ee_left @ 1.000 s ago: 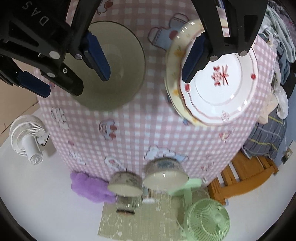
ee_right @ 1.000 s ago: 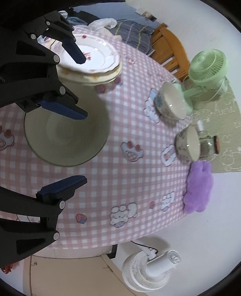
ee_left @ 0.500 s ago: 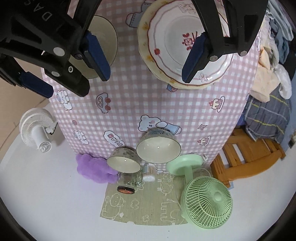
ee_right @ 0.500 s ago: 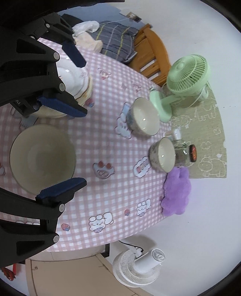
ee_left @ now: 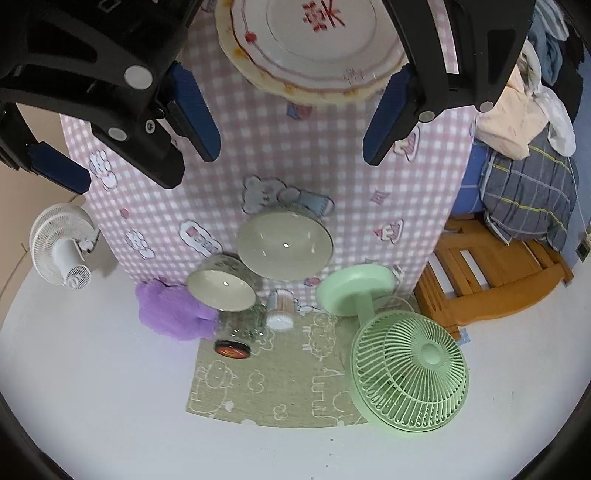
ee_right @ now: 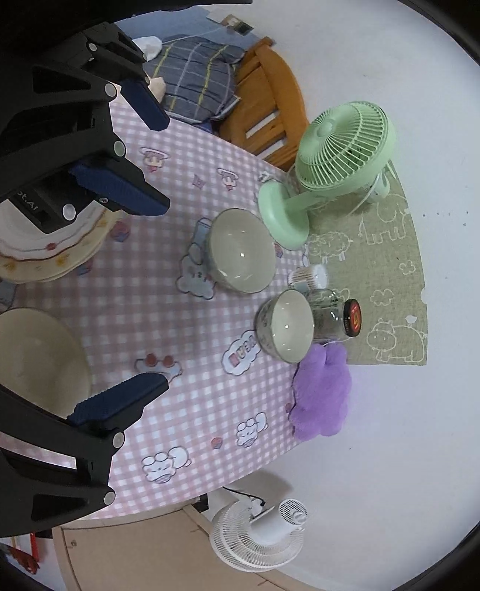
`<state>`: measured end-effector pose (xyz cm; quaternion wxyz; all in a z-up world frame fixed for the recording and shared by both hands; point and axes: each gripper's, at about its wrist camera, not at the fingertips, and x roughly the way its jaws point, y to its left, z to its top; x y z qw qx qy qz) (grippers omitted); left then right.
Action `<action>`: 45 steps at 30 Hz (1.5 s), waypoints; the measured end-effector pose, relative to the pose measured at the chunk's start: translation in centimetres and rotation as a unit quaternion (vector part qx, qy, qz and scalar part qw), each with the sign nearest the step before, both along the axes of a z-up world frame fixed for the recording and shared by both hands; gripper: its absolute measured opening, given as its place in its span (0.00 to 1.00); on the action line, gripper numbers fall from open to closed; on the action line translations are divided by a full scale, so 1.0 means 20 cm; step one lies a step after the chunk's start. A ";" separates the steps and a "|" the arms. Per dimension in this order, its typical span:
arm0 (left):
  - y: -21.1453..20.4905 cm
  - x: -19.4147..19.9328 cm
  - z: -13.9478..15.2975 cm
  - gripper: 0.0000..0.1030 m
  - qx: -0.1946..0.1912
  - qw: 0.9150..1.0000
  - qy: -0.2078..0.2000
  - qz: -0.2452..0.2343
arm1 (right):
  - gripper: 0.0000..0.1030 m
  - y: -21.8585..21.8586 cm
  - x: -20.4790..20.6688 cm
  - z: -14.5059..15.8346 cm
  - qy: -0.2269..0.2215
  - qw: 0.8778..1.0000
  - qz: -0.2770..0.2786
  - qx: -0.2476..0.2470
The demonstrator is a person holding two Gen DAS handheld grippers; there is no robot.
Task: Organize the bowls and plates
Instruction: 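Move the right tool toward the grey-green bowl near the green fan, then grasp the rim of the grey-green bowl with the right tool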
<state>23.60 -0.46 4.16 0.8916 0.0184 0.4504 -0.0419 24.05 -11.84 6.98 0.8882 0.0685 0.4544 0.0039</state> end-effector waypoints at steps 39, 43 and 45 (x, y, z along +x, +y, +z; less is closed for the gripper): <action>0.05 0.89 -0.52 0.41 0.021 0.994 0.052 0.092 | 0.56 0.05 0.99 -0.55 0.050 0.998 0.039 0.017; 0.05 0.91 -0.57 0.35 0.021 0.994 0.064 0.089 | 0.43 0.07 1.01 -0.60 0.062 0.997 0.045 0.017; 0.04 0.91 -0.57 0.33 0.029 0.994 0.063 0.088 | 0.35 0.06 1.02 -0.63 0.067 0.996 0.046 0.021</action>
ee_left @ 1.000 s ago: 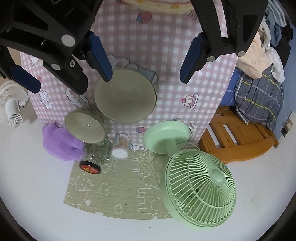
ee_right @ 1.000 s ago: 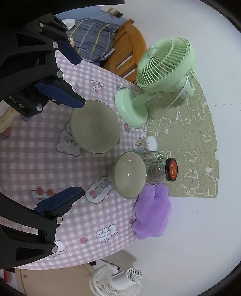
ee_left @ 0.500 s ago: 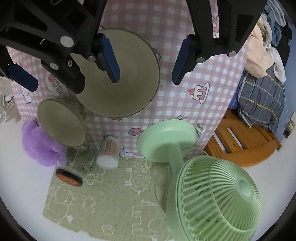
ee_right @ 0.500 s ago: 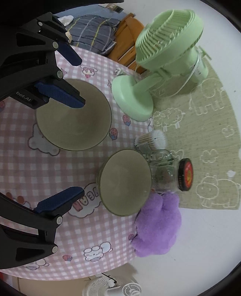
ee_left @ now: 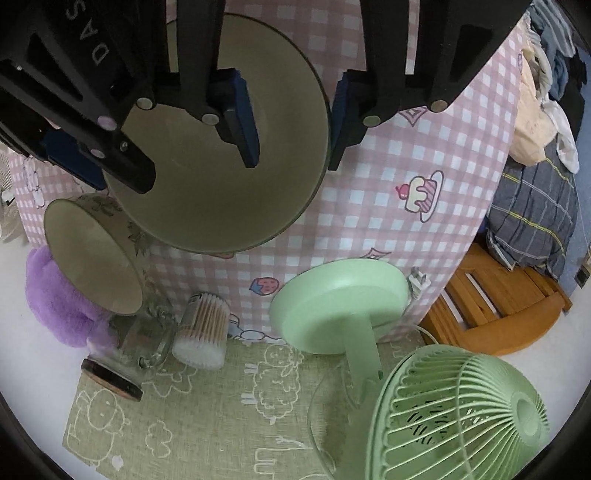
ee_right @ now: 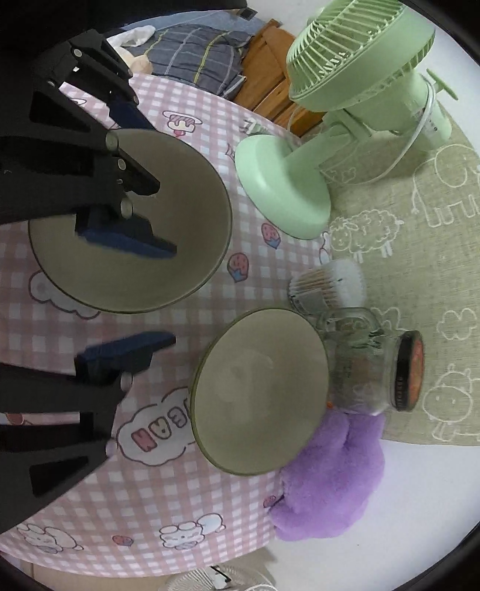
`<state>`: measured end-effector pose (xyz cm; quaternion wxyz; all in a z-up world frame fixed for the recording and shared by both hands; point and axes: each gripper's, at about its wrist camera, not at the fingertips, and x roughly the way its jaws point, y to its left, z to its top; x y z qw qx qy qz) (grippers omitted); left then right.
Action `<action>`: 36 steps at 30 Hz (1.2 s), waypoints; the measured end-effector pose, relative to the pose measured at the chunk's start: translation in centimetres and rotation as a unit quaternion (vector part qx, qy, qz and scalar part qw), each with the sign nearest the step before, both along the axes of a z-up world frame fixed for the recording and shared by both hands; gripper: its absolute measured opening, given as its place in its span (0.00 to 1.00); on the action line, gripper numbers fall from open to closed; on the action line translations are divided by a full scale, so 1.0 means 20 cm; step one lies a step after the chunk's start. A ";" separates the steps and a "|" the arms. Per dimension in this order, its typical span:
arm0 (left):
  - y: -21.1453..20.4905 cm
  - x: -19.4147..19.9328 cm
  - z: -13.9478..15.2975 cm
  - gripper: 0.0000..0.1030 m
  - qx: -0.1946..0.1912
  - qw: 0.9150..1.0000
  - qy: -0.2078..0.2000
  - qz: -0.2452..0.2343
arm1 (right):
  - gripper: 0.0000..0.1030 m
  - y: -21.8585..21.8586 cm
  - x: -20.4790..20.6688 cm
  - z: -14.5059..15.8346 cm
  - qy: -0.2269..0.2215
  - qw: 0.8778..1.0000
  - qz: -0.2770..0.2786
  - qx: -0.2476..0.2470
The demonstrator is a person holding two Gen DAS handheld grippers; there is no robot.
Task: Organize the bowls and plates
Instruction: 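Grasp the rim of the grey-green bowl with the right tool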
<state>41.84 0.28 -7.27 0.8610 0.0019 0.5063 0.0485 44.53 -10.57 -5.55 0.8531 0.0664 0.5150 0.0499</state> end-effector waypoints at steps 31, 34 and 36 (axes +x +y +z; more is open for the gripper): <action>-0.06 -0.13 0.17 0.25 0.004 1.000 0.001 -0.007 | 0.24 -0.05 -0.14 0.18 -0.012 1.000 0.003 -0.006; -0.08 -0.18 0.22 0.25 0.007 1.000 -0.006 -0.014 | 0.24 -0.07 -0.19 0.22 -0.016 1.000 -0.001 -0.003; -0.09 -0.21 0.25 0.25 0.008 1.000 -0.010 -0.019 | 0.24 -0.09 -0.23 0.26 -0.019 1.000 -0.006 -0.002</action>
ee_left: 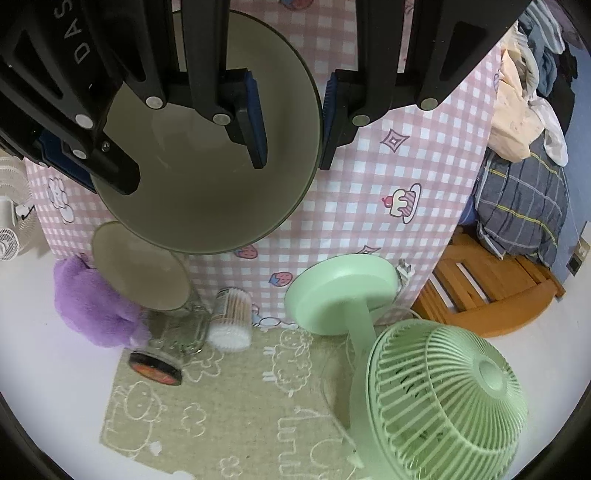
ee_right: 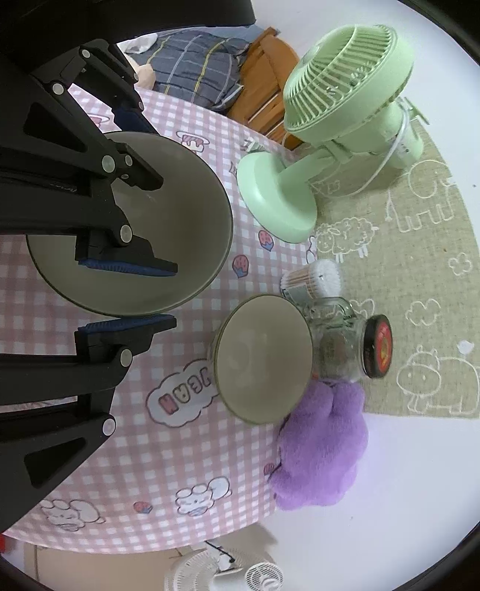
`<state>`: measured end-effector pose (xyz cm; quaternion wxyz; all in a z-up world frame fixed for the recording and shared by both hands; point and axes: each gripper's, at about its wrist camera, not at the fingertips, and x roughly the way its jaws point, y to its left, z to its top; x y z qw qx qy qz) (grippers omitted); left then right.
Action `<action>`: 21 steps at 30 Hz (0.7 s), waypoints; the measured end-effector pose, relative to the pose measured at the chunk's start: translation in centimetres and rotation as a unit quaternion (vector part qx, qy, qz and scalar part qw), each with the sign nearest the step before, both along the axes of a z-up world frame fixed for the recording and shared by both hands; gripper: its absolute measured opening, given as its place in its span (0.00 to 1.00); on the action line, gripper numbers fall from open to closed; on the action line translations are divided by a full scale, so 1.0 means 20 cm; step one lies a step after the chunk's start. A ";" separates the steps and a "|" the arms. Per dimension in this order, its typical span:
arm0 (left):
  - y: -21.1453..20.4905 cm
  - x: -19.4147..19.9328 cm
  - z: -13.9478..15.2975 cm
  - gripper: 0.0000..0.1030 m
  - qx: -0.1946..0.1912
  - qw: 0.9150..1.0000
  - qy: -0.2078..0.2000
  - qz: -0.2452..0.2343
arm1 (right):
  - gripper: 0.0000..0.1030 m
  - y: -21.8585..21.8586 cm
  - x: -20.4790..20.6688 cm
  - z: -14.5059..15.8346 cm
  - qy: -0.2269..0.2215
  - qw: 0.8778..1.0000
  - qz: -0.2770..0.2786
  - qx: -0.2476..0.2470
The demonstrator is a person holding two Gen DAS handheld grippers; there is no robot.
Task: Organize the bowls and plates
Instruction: 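Grasp the rim of the grey-green bowl with the right tool, then lift and carry the grey-green bowl with the right tool toward the plate stack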
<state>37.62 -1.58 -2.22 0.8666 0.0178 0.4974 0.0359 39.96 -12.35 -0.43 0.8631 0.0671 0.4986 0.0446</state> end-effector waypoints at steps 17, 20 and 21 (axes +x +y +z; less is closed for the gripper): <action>-0.07 -0.32 0.17 0.25 -0.027 0.998 -0.016 -0.056 | 0.24 -0.07 -0.38 0.22 -0.018 0.998 -0.050 -0.025; -0.09 -0.38 0.19 0.25 -0.032 0.997 -0.019 -0.072 | 0.24 -0.07 -0.46 0.24 -0.017 0.997 -0.062 -0.030; -0.09 -0.40 0.19 0.25 -0.033 0.996 -0.019 -0.076 | 0.24 -0.07 -0.49 0.25 -0.018 0.997 -0.067 -0.032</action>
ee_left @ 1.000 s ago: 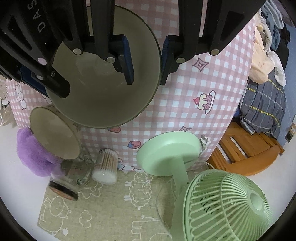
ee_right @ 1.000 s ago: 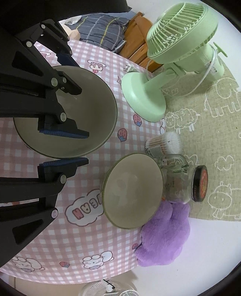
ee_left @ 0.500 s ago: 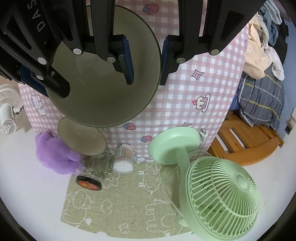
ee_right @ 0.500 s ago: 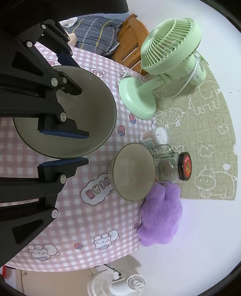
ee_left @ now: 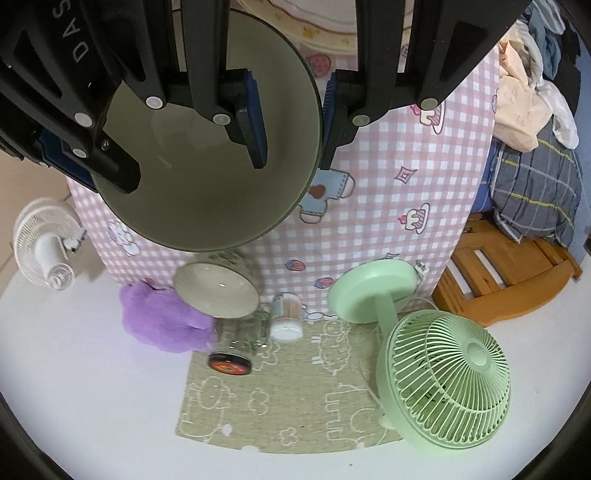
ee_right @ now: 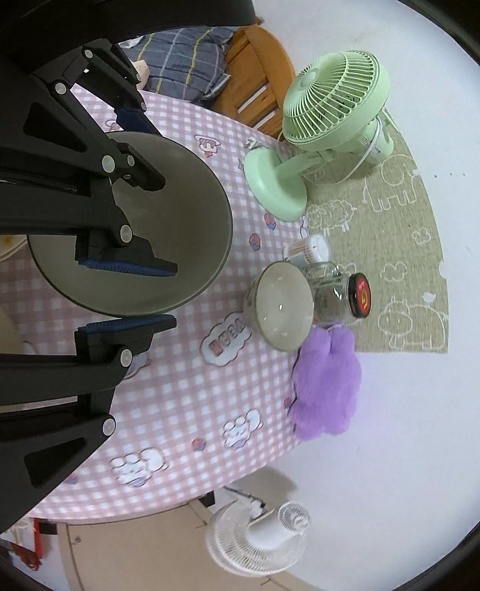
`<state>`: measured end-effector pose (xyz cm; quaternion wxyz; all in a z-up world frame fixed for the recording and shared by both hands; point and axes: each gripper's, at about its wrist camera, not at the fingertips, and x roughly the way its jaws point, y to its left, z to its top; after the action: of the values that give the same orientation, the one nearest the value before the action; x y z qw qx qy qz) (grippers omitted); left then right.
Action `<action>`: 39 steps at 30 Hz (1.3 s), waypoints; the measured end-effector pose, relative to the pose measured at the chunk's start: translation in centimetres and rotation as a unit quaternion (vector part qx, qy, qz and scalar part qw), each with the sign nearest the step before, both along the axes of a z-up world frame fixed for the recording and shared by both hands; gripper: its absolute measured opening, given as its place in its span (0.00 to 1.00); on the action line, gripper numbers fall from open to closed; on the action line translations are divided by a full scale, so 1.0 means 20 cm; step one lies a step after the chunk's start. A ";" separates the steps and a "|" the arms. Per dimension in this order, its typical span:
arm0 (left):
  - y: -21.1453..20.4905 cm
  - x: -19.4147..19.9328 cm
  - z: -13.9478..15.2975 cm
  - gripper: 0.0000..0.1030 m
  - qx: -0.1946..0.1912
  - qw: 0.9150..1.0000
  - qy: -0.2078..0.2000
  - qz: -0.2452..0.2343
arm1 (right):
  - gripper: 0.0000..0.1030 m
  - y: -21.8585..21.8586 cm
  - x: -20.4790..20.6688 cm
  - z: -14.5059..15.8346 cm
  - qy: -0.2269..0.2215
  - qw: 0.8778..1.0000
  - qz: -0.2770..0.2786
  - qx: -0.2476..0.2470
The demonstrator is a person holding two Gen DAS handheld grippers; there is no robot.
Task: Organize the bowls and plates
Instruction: 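Lift and carry the grey-green bowl with the right tool toward the plate stack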
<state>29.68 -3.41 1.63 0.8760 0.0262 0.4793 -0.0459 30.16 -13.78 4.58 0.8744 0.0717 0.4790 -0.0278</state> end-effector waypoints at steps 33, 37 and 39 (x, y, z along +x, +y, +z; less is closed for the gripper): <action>-0.47 -0.62 -0.05 0.25 0.006 0.999 0.029 -0.027 | 0.24 -0.41 -0.70 0.00 0.034 0.999 -0.034 0.004; -0.50 -0.65 -0.10 0.25 0.009 0.999 0.039 -0.006 | 0.24 -0.45 -0.72 -0.05 0.047 0.999 -0.009 0.005; -0.50 -0.67 -0.13 0.25 0.010 0.999 0.046 0.005 | 0.24 -0.46 -0.72 -0.08 0.054 0.999 0.005 0.004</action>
<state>16.29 -13.43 -0.91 0.8528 0.0306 0.5200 -0.0383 15.76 -23.00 3.07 0.8473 0.0712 0.5257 -0.0252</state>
